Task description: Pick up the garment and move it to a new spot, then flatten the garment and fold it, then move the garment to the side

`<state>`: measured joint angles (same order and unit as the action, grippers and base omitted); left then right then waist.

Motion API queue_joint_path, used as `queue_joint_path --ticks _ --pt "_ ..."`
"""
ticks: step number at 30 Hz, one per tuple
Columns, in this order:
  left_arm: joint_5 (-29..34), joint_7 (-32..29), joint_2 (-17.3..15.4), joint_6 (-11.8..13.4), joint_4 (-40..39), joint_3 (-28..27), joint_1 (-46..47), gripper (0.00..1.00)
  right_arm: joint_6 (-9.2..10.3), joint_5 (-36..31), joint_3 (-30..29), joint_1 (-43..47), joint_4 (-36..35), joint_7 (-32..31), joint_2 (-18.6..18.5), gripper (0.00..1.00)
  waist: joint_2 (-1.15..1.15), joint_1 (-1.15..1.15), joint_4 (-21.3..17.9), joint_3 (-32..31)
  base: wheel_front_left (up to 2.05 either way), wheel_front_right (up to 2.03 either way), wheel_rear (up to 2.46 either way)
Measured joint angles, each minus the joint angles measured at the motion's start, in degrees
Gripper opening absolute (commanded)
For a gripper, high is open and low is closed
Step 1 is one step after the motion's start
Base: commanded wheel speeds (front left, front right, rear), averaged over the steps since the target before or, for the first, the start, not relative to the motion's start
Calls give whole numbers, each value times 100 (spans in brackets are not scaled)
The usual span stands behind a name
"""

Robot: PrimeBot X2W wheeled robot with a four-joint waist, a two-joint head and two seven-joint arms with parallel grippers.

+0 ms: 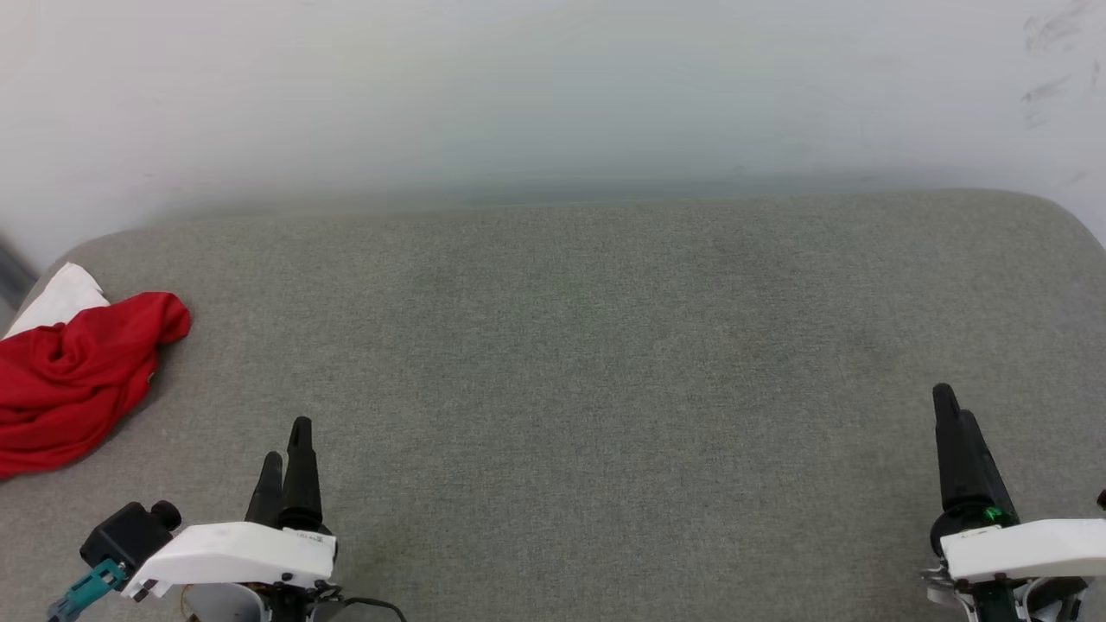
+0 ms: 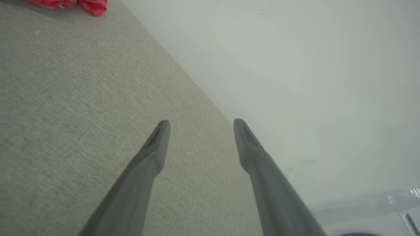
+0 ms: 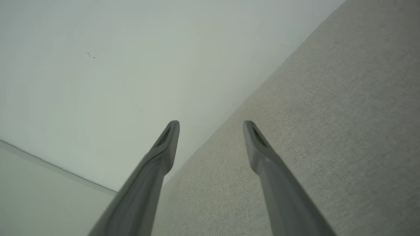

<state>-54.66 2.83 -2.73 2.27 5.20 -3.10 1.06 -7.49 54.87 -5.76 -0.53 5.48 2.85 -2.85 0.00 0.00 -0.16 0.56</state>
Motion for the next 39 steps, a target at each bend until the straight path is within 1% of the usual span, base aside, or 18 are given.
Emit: queue_joint_path --ticks 7,16,22,39 --pt "735 143 -1 177 -78 94 -71 100 0 -839 141 94 -148 136 0 100 0 0 0 4 0 0 0" --pt "1533 300 -4 330 -145 245 -165 100 0 -1594 210 207 -157 292 0 100 0 0 2 5 0 0 0" --pt "1953 398 -9 380 -191 312 -198 100 0 -2027 223 312 -140 397 0 100 0 0 1 4 0 0 0" --pt "2907 654 -11 357 -247 509 -329 100 0 -3234 315 458 -172 649 -1 100 0 0 -9 -10 0 0 0"
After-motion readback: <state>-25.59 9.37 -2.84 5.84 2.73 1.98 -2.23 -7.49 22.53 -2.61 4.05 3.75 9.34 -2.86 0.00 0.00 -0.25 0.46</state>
